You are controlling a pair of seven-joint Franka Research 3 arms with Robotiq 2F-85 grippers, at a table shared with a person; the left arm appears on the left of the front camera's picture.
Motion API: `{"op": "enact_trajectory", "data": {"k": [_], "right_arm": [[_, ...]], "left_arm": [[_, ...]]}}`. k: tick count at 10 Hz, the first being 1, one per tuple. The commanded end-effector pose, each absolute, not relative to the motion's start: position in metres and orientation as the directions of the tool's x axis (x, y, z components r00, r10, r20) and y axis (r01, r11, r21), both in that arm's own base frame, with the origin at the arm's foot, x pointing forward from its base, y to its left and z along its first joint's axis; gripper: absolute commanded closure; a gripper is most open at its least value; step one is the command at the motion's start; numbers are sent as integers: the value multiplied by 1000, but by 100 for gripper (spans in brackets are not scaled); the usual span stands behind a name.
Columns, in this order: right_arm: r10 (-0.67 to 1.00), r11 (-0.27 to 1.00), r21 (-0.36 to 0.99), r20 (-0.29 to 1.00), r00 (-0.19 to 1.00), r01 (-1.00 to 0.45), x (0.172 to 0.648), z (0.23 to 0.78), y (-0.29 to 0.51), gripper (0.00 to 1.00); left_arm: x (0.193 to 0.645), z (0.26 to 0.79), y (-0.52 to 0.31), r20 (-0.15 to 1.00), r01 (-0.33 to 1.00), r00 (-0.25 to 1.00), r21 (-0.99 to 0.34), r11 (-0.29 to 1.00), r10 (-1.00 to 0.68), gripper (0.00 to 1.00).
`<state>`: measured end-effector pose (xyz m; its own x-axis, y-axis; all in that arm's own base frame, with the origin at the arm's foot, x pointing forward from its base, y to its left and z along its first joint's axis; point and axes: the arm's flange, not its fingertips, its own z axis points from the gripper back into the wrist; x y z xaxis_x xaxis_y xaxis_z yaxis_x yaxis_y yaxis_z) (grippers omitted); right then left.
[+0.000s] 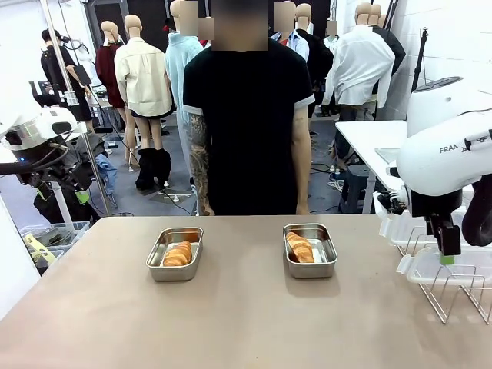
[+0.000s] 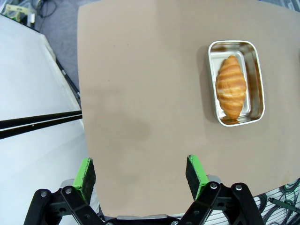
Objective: Place the bread in airtight containers.
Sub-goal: Pick up one Airtight Container lid and hand it to the human.
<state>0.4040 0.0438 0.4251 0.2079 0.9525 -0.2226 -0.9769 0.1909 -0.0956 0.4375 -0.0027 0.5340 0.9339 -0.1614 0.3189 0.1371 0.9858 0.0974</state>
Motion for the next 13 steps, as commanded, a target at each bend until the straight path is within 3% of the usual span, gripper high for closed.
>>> {"op": "enact_trajectory", "data": {"k": [1, 4, 9, 13], "right_arm": [[946, 186, -122, -246, 211, -975, 398, 416, 35, 0], [948, 190, -131, -233, 216, -973, 396, 412, 28, 0], [956, 179, -134, -212, 205, -975, 393, 414, 27, 97], [960, 177, -127, -196, 200, -976, 396, 415, 27, 100]], "left_arm": [[438, 535, -1, 330, 134, 931, 94, 987, -158, 0], [438, 535, -1, 330, 134, 931, 94, 987, -158, 0], [438, 535, -1, 330, 134, 931, 94, 987, -158, 0], [438, 535, -1, 330, 134, 931, 94, 987, -158, 0]]}}
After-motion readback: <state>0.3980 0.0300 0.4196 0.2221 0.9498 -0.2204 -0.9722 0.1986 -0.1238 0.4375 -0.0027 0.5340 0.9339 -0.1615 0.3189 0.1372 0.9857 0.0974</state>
